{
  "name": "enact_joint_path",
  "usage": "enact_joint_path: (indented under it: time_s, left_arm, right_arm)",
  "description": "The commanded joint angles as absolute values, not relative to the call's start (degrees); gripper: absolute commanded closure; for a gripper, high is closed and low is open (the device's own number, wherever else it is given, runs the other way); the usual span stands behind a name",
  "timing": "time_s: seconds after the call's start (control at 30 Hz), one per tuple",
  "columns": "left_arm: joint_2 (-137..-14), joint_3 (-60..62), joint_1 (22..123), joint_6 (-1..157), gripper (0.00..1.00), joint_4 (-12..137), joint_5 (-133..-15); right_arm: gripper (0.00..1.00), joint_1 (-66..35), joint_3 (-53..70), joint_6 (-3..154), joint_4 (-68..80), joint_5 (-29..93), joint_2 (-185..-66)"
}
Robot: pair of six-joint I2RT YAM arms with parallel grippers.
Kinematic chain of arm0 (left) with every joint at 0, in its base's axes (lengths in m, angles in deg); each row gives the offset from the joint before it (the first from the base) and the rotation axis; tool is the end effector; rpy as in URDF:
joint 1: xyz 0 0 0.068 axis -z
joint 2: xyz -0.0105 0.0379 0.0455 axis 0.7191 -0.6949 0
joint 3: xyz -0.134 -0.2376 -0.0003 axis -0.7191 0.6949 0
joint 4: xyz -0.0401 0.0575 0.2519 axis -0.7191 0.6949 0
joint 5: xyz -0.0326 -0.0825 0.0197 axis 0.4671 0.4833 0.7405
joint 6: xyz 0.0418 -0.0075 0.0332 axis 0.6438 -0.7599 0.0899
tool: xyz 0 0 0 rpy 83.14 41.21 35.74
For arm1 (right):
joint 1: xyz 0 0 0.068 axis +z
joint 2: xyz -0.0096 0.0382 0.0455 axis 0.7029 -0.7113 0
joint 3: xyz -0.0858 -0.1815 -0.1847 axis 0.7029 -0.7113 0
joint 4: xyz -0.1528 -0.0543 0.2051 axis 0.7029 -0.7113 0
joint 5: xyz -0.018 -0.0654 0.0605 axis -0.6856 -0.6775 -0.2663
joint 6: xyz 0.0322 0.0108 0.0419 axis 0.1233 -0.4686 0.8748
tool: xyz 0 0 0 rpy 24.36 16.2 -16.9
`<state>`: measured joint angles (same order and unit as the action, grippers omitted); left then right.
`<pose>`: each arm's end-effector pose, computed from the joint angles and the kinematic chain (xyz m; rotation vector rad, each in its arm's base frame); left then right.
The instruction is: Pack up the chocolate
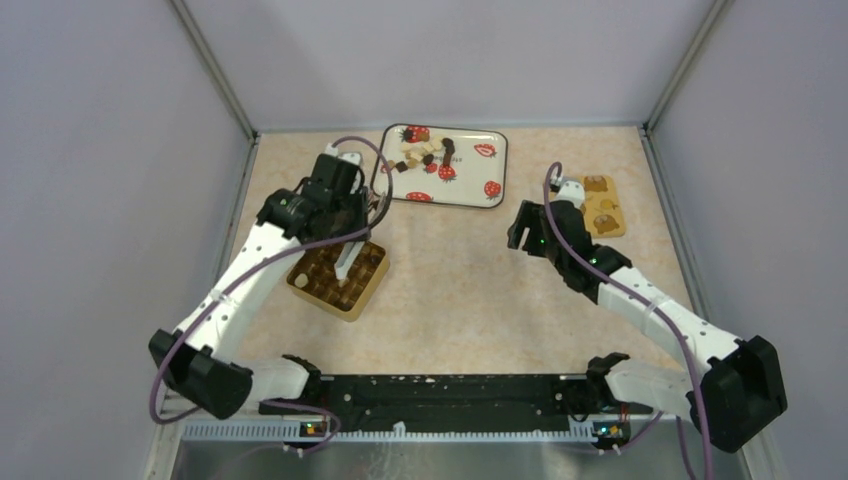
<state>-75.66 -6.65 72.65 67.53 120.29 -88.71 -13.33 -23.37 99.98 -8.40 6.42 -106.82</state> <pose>0.2362 -0.1141 0.3613 0.0545 2.4759 -0.2293 0.2103 0.1149 0.2684 0.1891 2.1229 0.3052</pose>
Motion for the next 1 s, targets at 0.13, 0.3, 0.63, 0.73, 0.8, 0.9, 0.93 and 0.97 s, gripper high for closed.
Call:
enact_joint_path:
  time_s: [0.13,0.3,0.63,0.73,0.8,0.9,0.93,0.97]
  left_arm:
    - [-66.3,0.0,72.7,63.4,0.80,129.6,-92.3]
    - [-64.0,1.9,72.8,63.1,0.81,131.3,-92.0]
    - [-63.2,4.5,72.8,61.3,0.80,134.9,-97.6]
    - [-63.4,5.1,72.7,61.4,0.80,134.7,-96.5]
    - [-63.4,5.5,72.8,61.3,0.80,134.6,-96.4]
    - [-63.2,5.9,72.8,61.3,0.78,133.7,-95.0]
    - [-63.2,6.1,72.7,61.3,0.76,133.6,-94.7]
    - [-63.3,6.2,72.8,61.3,0.74,133.6,-94.5]
  right_arm:
    - [0.30,-13.3,-20.5,100.5,-4.5,9.7,-108.3]
    - [0.31,-13.4,-19.2,98.2,-4.5,9.5,-109.1]
    - [0.31,-13.2,-17.3,94.8,-4.9,7.1,-109.0]
    - [0.31,-13.2,-17.4,94.9,-4.9,7.5,-109.0]
    - [0.31,-13.2,-17.7,95.5,-5.0,7.5,-108.9]
    - [0.31,-13.2,-18.0,96.1,-4.8,8.0,-108.9]
    - [0.31,-13.1,-17.9,96.2,-4.8,8.2,-108.9]
    - [0.31,-13.1,-17.9,96.3,-4.6,8.3,-108.9]
